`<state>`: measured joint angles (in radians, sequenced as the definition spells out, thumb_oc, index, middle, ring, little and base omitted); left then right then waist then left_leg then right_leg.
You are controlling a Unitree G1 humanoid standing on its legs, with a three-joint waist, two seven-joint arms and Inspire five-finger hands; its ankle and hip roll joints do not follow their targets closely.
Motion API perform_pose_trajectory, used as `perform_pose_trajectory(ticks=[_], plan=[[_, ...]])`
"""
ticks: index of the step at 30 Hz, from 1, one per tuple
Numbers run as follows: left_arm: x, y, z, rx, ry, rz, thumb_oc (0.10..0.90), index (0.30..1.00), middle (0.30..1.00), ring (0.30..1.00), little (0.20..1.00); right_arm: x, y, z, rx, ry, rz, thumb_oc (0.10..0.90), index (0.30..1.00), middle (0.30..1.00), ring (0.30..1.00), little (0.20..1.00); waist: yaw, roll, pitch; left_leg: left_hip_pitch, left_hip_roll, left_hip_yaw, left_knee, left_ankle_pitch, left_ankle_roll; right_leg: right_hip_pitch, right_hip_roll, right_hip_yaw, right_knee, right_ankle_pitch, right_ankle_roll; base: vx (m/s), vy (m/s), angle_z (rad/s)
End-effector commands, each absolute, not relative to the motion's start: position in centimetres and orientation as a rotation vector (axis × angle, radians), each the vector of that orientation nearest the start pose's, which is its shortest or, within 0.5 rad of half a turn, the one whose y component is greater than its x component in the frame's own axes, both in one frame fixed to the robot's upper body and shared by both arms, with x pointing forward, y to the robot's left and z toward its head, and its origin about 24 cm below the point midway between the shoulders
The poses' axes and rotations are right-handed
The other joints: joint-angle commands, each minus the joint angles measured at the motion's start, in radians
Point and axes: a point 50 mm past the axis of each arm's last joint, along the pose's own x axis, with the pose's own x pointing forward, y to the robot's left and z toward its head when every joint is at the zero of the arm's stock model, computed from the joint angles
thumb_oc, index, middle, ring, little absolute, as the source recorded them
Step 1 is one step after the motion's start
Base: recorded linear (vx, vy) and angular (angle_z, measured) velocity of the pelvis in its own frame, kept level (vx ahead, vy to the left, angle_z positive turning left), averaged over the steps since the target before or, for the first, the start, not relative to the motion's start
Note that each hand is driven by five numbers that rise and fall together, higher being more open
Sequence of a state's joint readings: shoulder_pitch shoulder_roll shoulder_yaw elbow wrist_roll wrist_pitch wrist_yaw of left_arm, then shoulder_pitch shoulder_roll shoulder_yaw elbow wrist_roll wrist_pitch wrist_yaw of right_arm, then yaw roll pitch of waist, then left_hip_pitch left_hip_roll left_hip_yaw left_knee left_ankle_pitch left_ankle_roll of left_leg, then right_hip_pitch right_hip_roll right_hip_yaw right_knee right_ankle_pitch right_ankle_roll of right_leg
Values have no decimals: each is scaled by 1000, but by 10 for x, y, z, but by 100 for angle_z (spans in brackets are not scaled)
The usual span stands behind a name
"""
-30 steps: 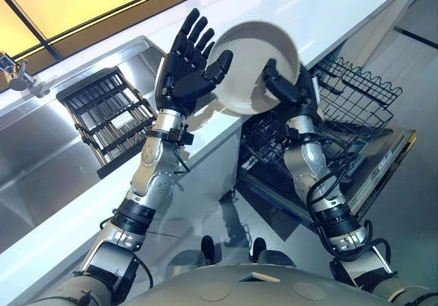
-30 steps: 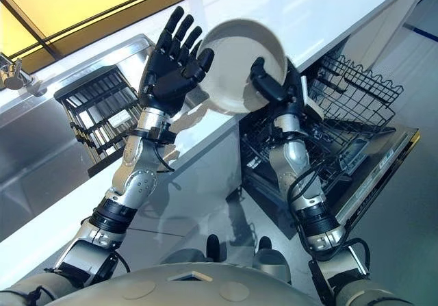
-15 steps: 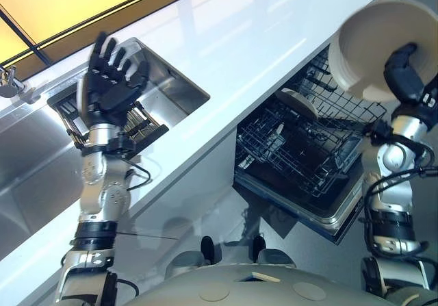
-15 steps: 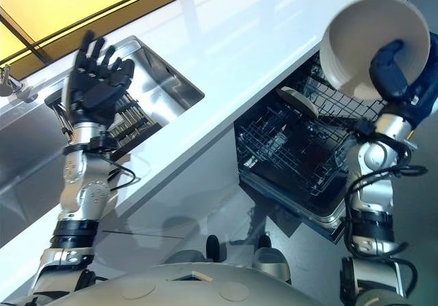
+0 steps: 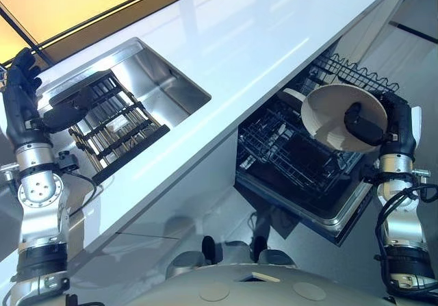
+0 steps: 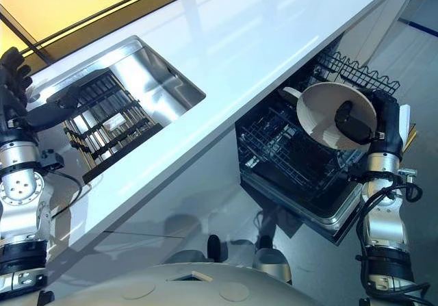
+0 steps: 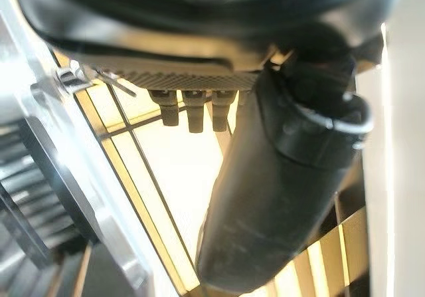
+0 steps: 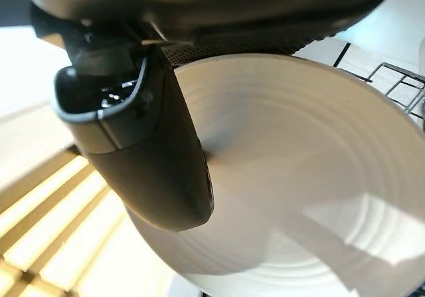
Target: Pick up plates and place into dishwasher.
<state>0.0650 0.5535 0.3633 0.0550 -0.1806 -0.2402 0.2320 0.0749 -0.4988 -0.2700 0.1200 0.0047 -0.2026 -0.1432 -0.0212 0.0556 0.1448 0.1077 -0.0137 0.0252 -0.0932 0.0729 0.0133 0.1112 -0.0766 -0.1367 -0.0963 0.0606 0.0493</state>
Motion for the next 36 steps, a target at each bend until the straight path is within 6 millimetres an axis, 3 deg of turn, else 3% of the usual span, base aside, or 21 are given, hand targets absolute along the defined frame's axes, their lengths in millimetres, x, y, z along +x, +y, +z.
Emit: perform_pose_trajectory(ticks=[1,4,15,21,31,32,34,36], plan=[[214,359,162,528,-440,599,800,900,900,900,900,231,-316,136,-655,-347,-364,100,300,300,300,200,5,11,-80,28,14,5,6,-112,-23,-19,42,-31,74,-141,21,0,0,0],[211,361,163,528,-447,607,800,900,900,900,900,230,-312,129,-673,-322,-348,100,300,300,300,200,4,14,-79,25,14,3,6,-111,-23,-24,42,-27,76,-141,22,0,0,0],[208,354,148,497,-429,599,800,900,900,900,900,235,-282,71,-629,-71,-279,100,300,300,300,200,19,32,-74,12,7,-15,6,-108,-26,-27,37,-28,79,-151,24,12,14,1],[212,347,143,465,-412,579,800,900,900,900,900,236,-267,33,-621,65,-325,100,300,300,300,200,42,36,-69,12,0,-32,6,-107,-22,-24,30,-37,90,-159,25,18,41,8],[225,334,136,437,-385,513,800,900,900,900,900,249,-252,15,-591,125,-430,100,300,300,300,200,82,45,-73,18,-9,-52,6,-105,-18,-13,24,-53,99,-163,22,25,26,13],[226,332,136,435,-382,505,800,900,900,900,900,251,-250,15,-587,126,-428,273,448,448,448,373,85,46,-74,18,-9,-54,6,-105,-18,-12,24,-53,100,-163,22,14,13,4],[228,329,136,429,-379,490,800,900,900,900,900,255,-245,18,-549,110,-419,800,900,900,900,900,91,47,-74,19,-10,-57,6,-105,-18,-10,21,-56,100,-163,22,12,11,6],[230,327,135,424,-376,476,800,900,900,900,900,260,-236,29,-482,27,-408,800,900,900,900,900,96,48,-75,20,-11,-60,6,-106,-16,-8,21,-57,99,-163,21,12,6,6]])
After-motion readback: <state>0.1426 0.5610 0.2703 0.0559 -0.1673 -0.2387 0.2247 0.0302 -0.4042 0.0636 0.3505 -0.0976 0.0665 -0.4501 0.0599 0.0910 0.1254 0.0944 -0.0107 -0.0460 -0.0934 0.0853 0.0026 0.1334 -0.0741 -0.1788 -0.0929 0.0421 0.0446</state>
